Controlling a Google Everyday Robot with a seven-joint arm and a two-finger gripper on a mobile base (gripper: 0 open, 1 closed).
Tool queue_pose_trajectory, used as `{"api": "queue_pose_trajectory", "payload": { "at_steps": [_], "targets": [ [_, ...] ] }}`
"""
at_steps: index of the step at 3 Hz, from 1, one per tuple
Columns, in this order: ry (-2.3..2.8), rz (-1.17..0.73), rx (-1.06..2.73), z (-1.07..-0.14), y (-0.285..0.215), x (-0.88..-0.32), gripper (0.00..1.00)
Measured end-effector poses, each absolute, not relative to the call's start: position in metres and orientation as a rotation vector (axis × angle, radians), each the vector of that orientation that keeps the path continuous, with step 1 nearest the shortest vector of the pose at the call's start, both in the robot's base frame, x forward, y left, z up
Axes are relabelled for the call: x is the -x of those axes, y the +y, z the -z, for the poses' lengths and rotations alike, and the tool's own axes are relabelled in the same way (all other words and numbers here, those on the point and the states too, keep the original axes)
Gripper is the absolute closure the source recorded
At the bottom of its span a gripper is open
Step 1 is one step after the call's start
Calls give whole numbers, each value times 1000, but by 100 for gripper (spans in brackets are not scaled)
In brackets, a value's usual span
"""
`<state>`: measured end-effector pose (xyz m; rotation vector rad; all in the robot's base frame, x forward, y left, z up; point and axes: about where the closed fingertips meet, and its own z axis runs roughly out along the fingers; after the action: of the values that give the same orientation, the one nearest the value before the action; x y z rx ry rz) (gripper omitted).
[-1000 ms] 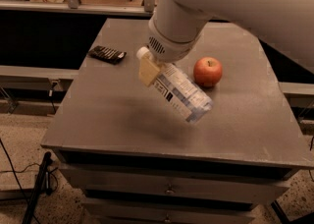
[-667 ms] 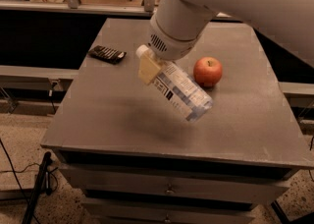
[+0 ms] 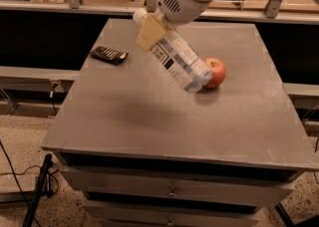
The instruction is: Place blue plastic bottle upright
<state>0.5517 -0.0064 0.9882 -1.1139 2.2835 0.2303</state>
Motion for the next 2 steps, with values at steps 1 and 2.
{"api": "queue_pose_trajectory", "payload": {
  "at_steps": [1,2],
  "targets": [
    [2163,-345,1123,-1022,-6,-570,100],
    [2034,-523,1135,-1022,-2,-584,100]
  ]
}}
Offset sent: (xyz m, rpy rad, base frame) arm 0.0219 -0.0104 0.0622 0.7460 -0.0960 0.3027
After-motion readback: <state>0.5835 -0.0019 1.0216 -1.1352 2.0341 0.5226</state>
